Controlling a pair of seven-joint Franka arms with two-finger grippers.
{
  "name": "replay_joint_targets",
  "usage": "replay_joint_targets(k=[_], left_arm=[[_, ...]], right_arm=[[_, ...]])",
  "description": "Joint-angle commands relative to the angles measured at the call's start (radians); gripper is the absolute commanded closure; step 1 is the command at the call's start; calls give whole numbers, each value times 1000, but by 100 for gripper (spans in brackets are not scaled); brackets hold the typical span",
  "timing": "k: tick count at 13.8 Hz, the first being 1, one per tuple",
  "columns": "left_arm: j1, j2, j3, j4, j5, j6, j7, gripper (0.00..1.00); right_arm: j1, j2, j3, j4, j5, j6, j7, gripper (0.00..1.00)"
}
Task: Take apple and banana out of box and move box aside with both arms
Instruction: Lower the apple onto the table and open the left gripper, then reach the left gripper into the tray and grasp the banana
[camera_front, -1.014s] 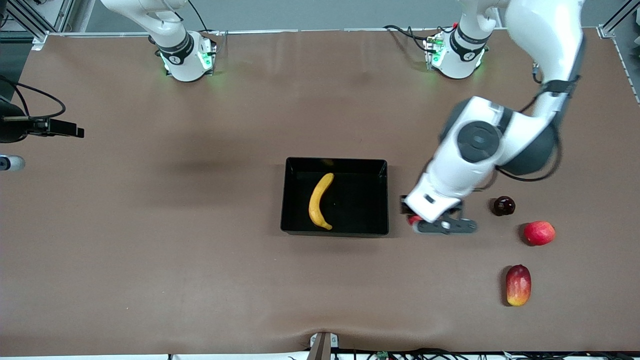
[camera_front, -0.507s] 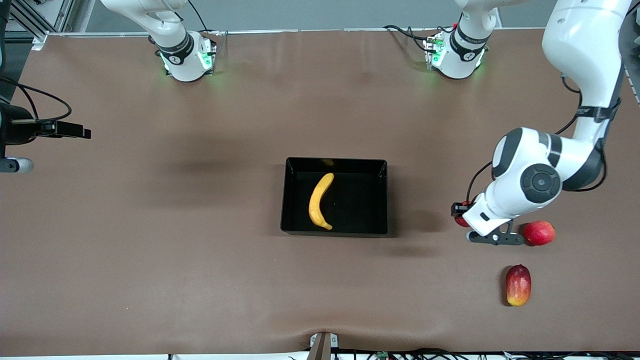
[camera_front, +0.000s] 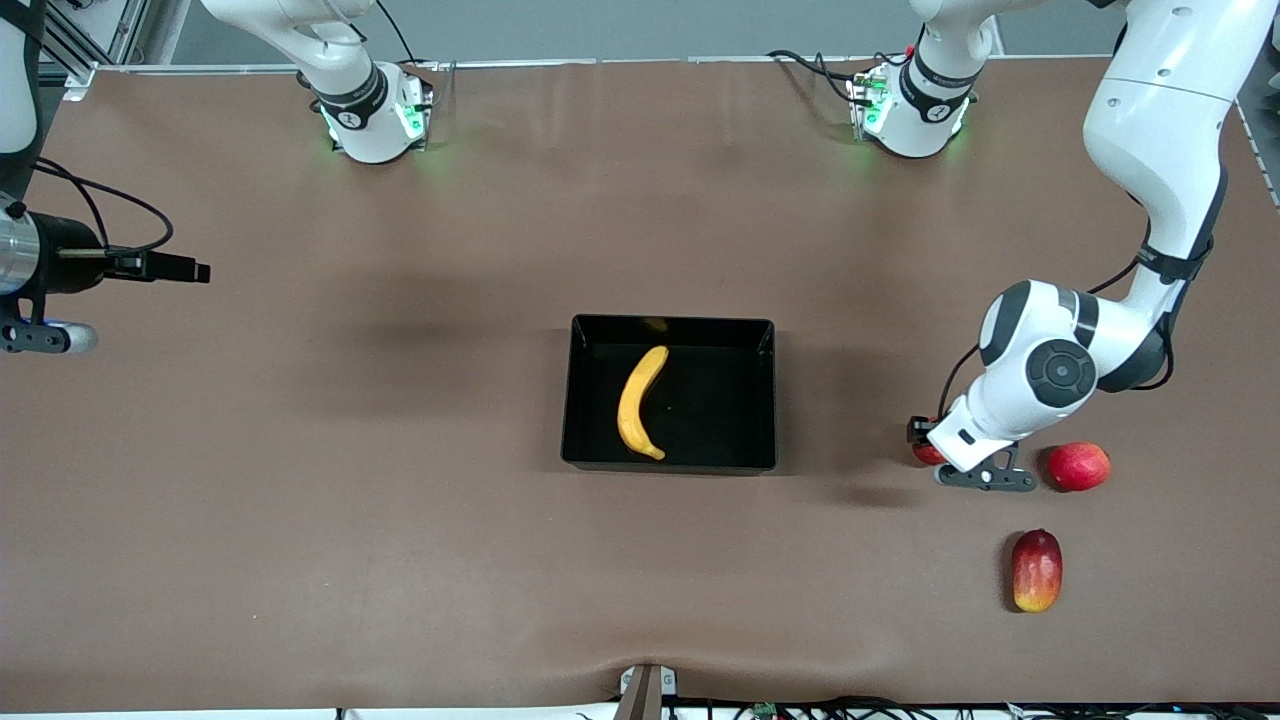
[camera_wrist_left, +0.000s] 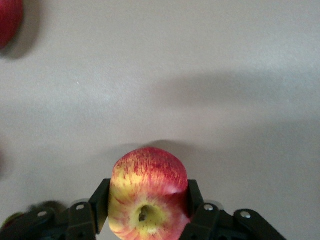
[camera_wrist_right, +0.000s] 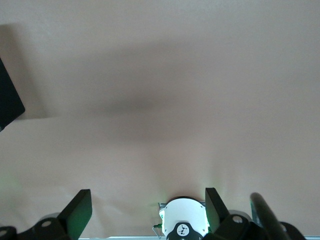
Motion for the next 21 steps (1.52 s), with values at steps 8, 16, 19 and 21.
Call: replay_joint_targets(k=[8,16,19,21], left_arm=[[-4,55,11,92,24,44,-13,0],[-13,-85,-206,95,7,-169,-224,0],[-100,-48,-274,141,41,-163,-311,0],[-243,15,-270,241,38,-163,-354,0]], right_arm=[[13,-11,39,-17,36,25,101,0],[15,-11,56,-18,36,32,102,0],[12,-12,98,-24,36,49,160,0],[13,-20,126,-56,36,84,202,0]])
